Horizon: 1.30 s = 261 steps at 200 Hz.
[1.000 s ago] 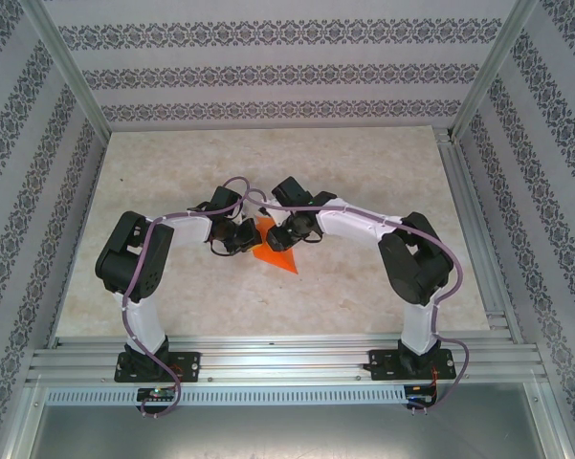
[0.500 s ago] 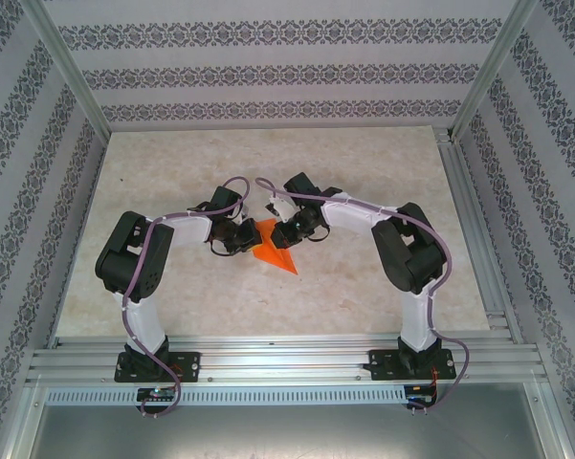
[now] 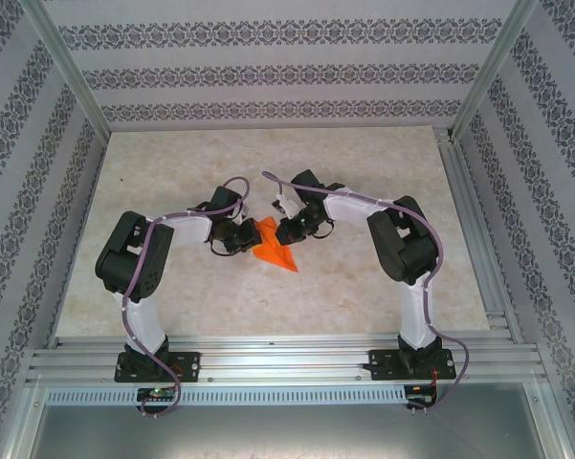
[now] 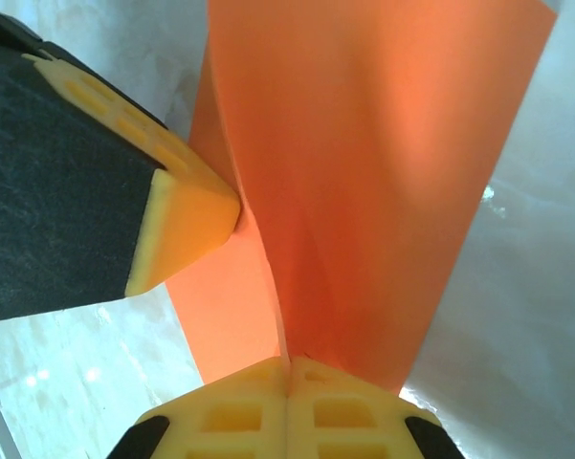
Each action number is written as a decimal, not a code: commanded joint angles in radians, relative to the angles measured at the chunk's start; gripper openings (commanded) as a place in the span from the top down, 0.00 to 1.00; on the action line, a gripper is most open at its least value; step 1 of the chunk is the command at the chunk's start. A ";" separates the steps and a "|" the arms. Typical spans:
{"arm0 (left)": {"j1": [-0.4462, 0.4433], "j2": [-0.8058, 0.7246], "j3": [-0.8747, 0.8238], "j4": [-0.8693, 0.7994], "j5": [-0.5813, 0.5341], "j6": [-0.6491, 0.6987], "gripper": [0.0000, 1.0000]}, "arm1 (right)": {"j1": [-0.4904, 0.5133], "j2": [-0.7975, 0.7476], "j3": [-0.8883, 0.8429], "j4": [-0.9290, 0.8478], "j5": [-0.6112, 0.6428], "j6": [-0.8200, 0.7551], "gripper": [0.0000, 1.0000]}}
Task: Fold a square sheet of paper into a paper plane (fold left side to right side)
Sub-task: Pick up the paper from the center of the table.
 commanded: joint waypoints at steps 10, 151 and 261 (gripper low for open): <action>-0.008 0.030 -0.030 -0.084 -0.092 0.014 0.92 | -0.016 0.028 0.040 -0.025 -0.008 -0.046 0.98; -0.007 0.029 -0.035 -0.083 -0.094 0.017 0.92 | -0.042 -0.116 -0.033 0.019 -0.102 -0.005 0.73; 0.007 -0.078 0.023 -0.156 -0.071 0.063 0.81 | -0.030 -0.179 -0.055 0.028 -0.096 0.028 1.00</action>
